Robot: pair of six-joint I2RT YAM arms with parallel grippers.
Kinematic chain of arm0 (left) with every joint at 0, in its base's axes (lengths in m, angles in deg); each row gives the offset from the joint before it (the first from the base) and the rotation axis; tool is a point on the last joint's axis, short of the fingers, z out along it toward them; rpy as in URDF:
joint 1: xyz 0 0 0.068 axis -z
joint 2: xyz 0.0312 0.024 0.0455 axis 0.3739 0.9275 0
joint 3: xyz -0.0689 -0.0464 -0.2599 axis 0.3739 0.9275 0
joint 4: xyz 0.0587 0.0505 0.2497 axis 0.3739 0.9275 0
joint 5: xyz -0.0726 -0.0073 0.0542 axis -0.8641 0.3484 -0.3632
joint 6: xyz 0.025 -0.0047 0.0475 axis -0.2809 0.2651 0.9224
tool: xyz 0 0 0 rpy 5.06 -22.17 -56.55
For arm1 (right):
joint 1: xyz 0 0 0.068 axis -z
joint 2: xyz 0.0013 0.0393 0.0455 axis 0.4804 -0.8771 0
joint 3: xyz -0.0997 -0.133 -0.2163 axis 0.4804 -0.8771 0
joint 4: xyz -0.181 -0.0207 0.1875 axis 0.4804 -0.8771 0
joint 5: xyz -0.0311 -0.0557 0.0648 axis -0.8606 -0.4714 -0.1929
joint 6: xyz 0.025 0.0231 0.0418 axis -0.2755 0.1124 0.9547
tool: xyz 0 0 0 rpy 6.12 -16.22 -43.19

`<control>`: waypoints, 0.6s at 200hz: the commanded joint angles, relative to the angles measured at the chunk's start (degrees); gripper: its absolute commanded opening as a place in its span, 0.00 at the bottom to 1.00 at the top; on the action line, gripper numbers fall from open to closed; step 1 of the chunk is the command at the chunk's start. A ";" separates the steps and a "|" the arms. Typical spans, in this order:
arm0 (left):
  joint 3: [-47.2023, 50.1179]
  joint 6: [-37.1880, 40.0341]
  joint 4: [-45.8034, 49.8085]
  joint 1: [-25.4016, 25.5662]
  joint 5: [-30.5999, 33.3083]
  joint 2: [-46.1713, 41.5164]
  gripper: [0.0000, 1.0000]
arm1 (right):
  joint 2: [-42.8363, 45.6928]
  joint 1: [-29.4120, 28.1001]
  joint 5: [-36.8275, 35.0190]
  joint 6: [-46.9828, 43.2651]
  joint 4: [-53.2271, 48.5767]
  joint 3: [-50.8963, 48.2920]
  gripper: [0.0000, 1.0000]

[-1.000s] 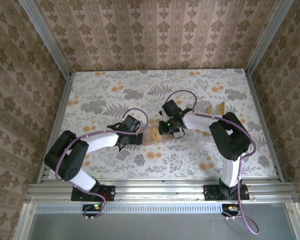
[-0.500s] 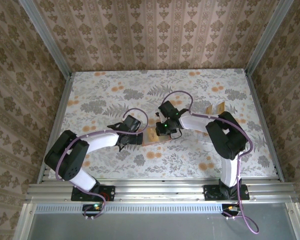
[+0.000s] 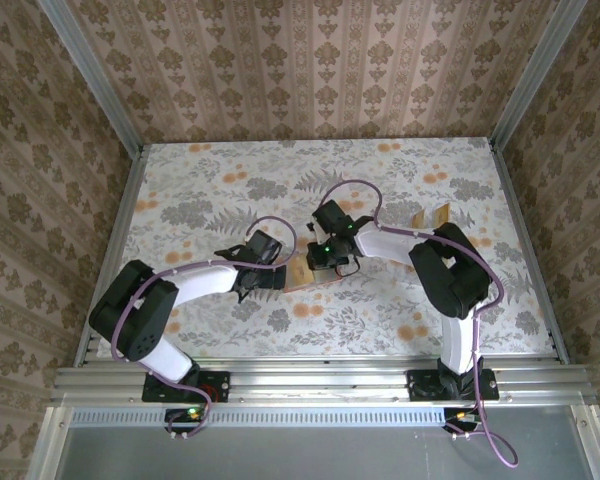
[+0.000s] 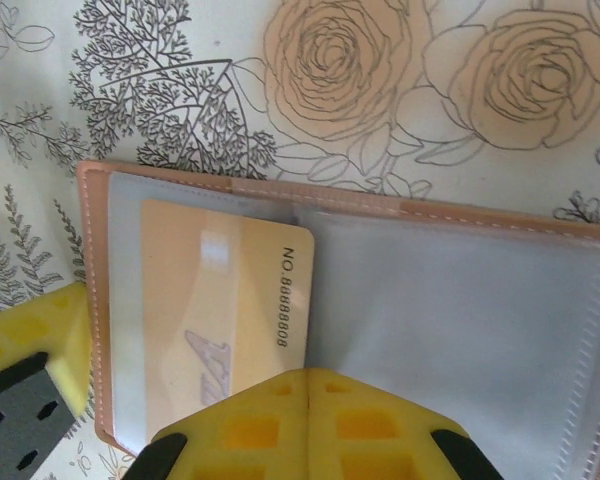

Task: Put the credit cards into the card holder
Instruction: Insert the credit card into the card slot.

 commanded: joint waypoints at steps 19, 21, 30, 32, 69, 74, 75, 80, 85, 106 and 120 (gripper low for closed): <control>-0.90 0.75 0.56 0.71 -0.08 1.81 0.99 | -2.05 -1.01 2.13 1.59 0.67 1.83 0.05; -0.90 0.74 0.56 0.67 -0.10 1.80 0.99 | -2.10 -1.06 2.14 1.61 0.78 1.83 0.05; -0.91 0.89 0.56 0.68 -0.04 1.77 0.99 | -2.21 -1.27 2.46 1.88 1.09 1.92 0.05; -0.96 0.86 0.50 0.67 -0.07 1.76 0.99 | -2.27 -1.28 2.53 1.97 1.10 1.88 0.05; -1.15 0.85 0.57 0.80 -0.12 2.06 0.99 | -2.30 -1.81 3.47 2.66 1.61 2.32 0.04; -1.14 0.99 0.56 0.76 -0.12 2.08 0.99 | -2.29 -1.85 3.67 2.75 1.70 2.32 0.04; -1.20 1.00 0.56 0.76 -0.14 2.10 0.99 | -2.25 -1.87 3.69 2.76 1.74 2.34 0.04; -1.21 1.00 0.54 0.78 -0.15 2.13 0.99 | -2.25 -1.85 4.01 2.90 1.87 2.34 0.04; -1.24 1.00 0.56 0.82 -0.13 2.19 0.99 | -2.21 -1.89 4.44 2.98 2.00 2.31 0.04; -1.55 0.99 0.80 0.81 -0.09 2.15 0.99 | -2.38 -1.88 5.39 3.15 2.12 2.49 0.04; -1.77 1.11 1.26 0.72 0.31 1.78 0.99 | -1.88 -1.81 4.83 2.80 1.70 2.37 0.04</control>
